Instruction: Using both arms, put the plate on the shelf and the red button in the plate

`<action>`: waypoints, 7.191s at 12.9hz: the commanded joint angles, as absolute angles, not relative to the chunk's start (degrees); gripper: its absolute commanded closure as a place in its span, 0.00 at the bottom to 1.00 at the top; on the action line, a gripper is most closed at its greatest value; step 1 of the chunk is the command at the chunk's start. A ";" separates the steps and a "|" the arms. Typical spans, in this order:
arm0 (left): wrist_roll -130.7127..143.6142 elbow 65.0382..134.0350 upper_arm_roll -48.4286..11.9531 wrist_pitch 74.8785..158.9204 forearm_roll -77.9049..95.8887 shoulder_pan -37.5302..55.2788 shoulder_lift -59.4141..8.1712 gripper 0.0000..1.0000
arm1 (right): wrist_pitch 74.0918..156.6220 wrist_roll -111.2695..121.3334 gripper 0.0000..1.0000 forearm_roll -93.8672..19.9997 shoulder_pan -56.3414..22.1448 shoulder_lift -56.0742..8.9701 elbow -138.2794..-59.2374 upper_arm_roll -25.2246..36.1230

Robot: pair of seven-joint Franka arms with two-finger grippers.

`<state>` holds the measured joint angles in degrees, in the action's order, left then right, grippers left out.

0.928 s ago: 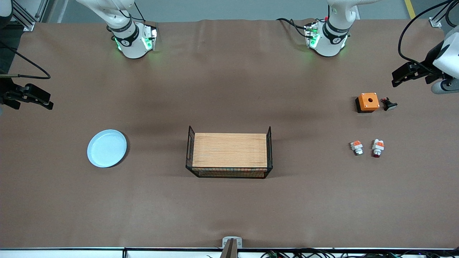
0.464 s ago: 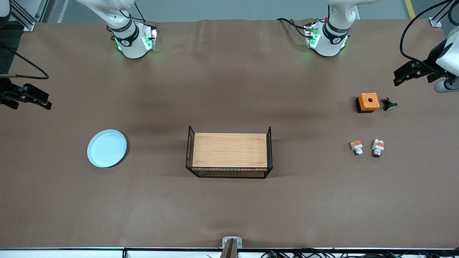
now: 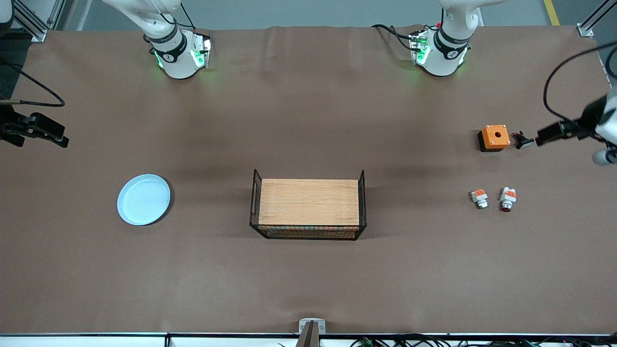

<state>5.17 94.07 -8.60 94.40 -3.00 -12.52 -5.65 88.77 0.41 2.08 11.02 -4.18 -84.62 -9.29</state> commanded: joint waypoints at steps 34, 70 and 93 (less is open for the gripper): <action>-23.39 105.21 -11.60 121.93 -2.55 -23.55 -26.64 0.99 | 126.74 0.44 0.31 11.69 18.11 -37.44 -99.84 -7.29; 5.35 93.25 -34.62 98.88 -2.99 -23.20 -13.71 0.99 | 89.76 -1.99 1.00 -5.53 16.97 -11.54 -96.33 -9.23; 28.11 92.82 -36.83 99.58 -2.90 -18.03 -17.31 0.98 | 115.47 -124.08 1.00 -15.56 -33.83 -10.45 -96.68 -9.14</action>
<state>25.03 94.34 -36.71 99.80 -2.99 -19.73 -16.61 113.13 -120.56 -14.49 -31.55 -8.71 -97.61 -10.00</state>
